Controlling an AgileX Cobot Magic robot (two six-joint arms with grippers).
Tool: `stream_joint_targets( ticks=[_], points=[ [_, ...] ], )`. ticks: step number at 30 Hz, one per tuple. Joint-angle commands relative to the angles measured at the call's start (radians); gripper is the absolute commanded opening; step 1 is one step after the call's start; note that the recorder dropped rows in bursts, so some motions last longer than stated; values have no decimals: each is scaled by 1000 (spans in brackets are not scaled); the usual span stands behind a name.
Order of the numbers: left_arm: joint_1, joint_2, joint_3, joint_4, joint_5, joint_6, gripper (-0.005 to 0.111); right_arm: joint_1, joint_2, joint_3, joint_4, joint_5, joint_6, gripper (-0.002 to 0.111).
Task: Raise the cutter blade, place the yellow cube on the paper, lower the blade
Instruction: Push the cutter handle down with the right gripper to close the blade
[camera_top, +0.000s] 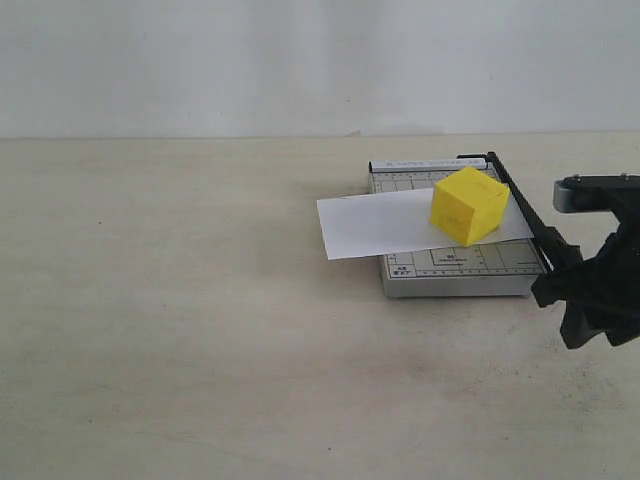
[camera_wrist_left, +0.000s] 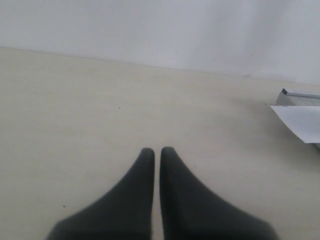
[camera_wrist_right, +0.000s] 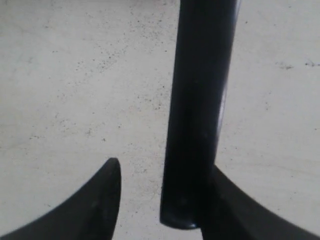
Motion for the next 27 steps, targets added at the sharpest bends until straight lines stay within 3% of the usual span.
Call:
stream_joint_targets(
  ticks=[1, 13, 17, 23, 27],
  points=[
    [3, -2, 3, 41, -9, -8, 4, 10, -2, 5, 31, -12, -8, 46],
    [3, -2, 3, 41, -9, -8, 4, 10, -2, 5, -128, 168, 143, 46],
    [3, -2, 3, 43, -9, -8, 4, 10, -40, 5, -129, 120, 145, 46],
    [3, -2, 3, 199, -5, -8, 4, 10, -64, 5, -113, -26, 178, 46],
    [3, -2, 3, 209, -3, -8, 4, 10, -22, 5, -84, -53, 169, 45]
  ],
)
